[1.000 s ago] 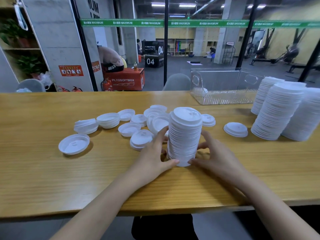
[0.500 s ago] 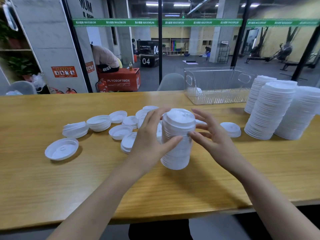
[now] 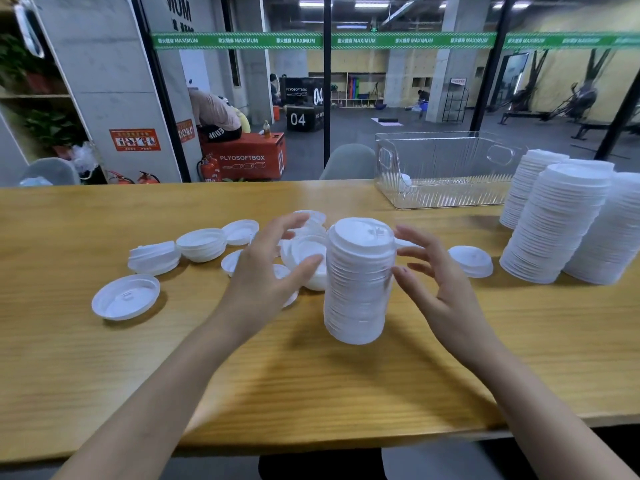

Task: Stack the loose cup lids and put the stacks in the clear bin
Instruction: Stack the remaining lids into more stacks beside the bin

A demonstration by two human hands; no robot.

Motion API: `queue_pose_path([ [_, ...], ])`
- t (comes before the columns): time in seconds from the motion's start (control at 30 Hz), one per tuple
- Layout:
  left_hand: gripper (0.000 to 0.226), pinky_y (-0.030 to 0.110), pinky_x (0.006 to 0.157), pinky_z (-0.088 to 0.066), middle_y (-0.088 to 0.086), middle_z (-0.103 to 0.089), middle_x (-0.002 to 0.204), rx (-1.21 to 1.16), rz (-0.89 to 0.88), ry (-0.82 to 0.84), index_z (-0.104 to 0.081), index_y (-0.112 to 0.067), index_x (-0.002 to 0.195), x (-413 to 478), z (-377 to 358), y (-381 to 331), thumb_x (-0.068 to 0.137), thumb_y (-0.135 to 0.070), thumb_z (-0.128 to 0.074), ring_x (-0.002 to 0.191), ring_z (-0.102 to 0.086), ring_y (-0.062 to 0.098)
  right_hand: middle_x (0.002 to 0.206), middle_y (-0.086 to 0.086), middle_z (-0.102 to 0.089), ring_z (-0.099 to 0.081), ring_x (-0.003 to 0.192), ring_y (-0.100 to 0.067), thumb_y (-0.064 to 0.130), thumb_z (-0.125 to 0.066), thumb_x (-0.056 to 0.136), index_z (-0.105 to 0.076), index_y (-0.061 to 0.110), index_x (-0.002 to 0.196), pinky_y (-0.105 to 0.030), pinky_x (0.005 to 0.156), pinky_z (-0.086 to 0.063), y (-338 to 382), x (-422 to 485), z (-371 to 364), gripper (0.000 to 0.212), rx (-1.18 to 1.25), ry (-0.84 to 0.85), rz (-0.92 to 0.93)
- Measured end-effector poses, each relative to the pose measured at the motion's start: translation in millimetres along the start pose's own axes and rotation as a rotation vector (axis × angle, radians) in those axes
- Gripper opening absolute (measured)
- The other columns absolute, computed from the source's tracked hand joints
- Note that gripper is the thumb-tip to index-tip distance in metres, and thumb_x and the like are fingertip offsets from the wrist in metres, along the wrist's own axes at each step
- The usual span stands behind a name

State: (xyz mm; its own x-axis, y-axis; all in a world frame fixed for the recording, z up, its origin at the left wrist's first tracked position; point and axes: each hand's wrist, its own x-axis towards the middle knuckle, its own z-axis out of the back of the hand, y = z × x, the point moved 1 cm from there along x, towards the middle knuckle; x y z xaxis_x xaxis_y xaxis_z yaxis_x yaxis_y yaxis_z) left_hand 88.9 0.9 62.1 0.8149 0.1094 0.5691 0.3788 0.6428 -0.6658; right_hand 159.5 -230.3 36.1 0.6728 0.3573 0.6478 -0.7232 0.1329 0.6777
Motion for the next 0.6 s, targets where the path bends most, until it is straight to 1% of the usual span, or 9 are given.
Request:
queue_pose_path([
  [0.07, 0.041, 0.010, 0.093, -0.037, -0.032, -0.054, 0.121, 0.084, 0.028, -0.008, -0.050, -0.049, 0.118, 0, 15, 17, 0.079, -0.059, -0.057, 0.116, -0.050, -0.002, 0.132, 0.017, -0.056, -0.057, 0.116, -0.010, 0.046, -0.051, 0.092, -0.046, 0.033, 0.133, -0.025, 0.095, -0.047, -6, -4, -3, 0.044, -0.031, -0.028, 0.029],
  [0.13, 0.038, 0.012, 0.094, -0.035, -0.034, -0.054, 0.118, 0.161, 0.060, 0.004, -0.052, -0.046, 0.115, -4, 26, 35, 0.079, -0.057, -0.060, 0.113, -0.051, 0.001, 0.133, 0.021, -0.054, -0.057, 0.117, -0.010, 0.043, -0.049, 0.094, -0.044, 0.036, 0.134, -0.026, 0.095, -0.047, -11, -9, -7, 0.041, -0.038, -0.027, 0.040],
  [0.2, 0.038, 0.023, 0.098, -0.038, -0.031, -0.052, 0.118, 0.241, 0.087, 0.015, -0.053, -0.040, 0.116, -10, 31, 53, 0.081, -0.049, -0.067, 0.113, -0.051, 0.008, 0.136, 0.028, -0.049, -0.055, 0.120, -0.008, 0.042, -0.048, 0.095, -0.040, 0.036, 0.137, -0.022, 0.096, -0.045, -14, -11, -12, 0.043, -0.041, -0.013, 0.047],
  [0.23, 0.040, 0.030, 0.099, -0.040, -0.030, -0.051, 0.118, 0.275, 0.100, 0.018, -0.053, -0.039, 0.116, -14, 32, 60, 0.080, -0.049, -0.069, 0.112, -0.051, 0.010, 0.138, 0.031, -0.047, -0.054, 0.121, -0.008, 0.041, -0.048, 0.096, -0.038, 0.036, 0.139, -0.021, 0.097, -0.043, -15, -12, -13, 0.045, -0.053, -0.009, 0.060],
  [0.27, 0.045, 0.036, 0.100, -0.041, -0.031, -0.050, 0.117, 0.299, 0.115, 0.027, -0.053, -0.040, 0.116, -17, 32, 65, 0.076, -0.055, -0.068, 0.112, -0.050, 0.011, 0.139, 0.033, -0.045, -0.053, 0.122, -0.007, 0.040, -0.048, 0.096, -0.037, 0.035, 0.140, -0.020, 0.099, -0.042, -15, -12, -13, 0.046, -0.067, -0.007, 0.072],
  [0.37, 0.068, 0.044, 0.101, -0.040, -0.025, -0.049, 0.123, 0.358, 0.196, 0.102, -0.053, -0.036, 0.123, -21, 28, 71, 0.065, -0.073, -0.051, 0.116, -0.048, 0.012, 0.140, 0.037, -0.040, -0.053, 0.122, -0.005, 0.042, -0.048, 0.097, -0.034, 0.037, 0.142, -0.018, 0.100, -0.040, -15, -13, -14, 0.048, -0.083, -0.009, 0.081],
  [0.47, 0.086, 0.041, 0.104, -0.036, -0.015, -0.048, 0.133, 0.468, 0.236, 0.175, -0.048, -0.034, 0.133, -20, 24, 75, 0.060, -0.079, -0.046, 0.123, -0.043, 0.013, 0.139, 0.035, -0.041, -0.053, 0.121, -0.005, 0.041, -0.048, 0.096, -0.032, 0.036, 0.145, -0.017, 0.099, -0.040, -16, -14, -14, 0.052, -0.088, -0.028, 0.082],
  [0.53, 0.082, 0.037, 0.103, -0.032, -0.014, -0.047, 0.136, 0.522, 0.233, 0.216, -0.045, -0.034, 0.137, -20, 22, 76, 0.067, -0.076, -0.056, 0.127, -0.040, 0.014, 0.138, 0.033, -0.043, -0.053, 0.120, -0.005, 0.042, -0.048, 0.096, -0.032, 0.038, 0.145, -0.017, 0.098, -0.041, -16, -15, -14, 0.051, -0.088, -0.028, 0.078],
  [0.6, 0.069, 0.036, 0.102, -0.030, -0.012, -0.047, 0.139, 0.553, 0.222, 0.208, -0.045, -0.033, 0.138, -19, 20, 78, 0.079, -0.060, -0.067, 0.130, -0.039, 0.015, 0.137, 0.031, -0.044, -0.054, 0.118, -0.005, 0.044, -0.048, 0.096, -0.034, 0.042, 0.142, -0.017, 0.097, -0.042, -15, -15, -16, 0.048, -0.085, -0.019, 0.065],
])
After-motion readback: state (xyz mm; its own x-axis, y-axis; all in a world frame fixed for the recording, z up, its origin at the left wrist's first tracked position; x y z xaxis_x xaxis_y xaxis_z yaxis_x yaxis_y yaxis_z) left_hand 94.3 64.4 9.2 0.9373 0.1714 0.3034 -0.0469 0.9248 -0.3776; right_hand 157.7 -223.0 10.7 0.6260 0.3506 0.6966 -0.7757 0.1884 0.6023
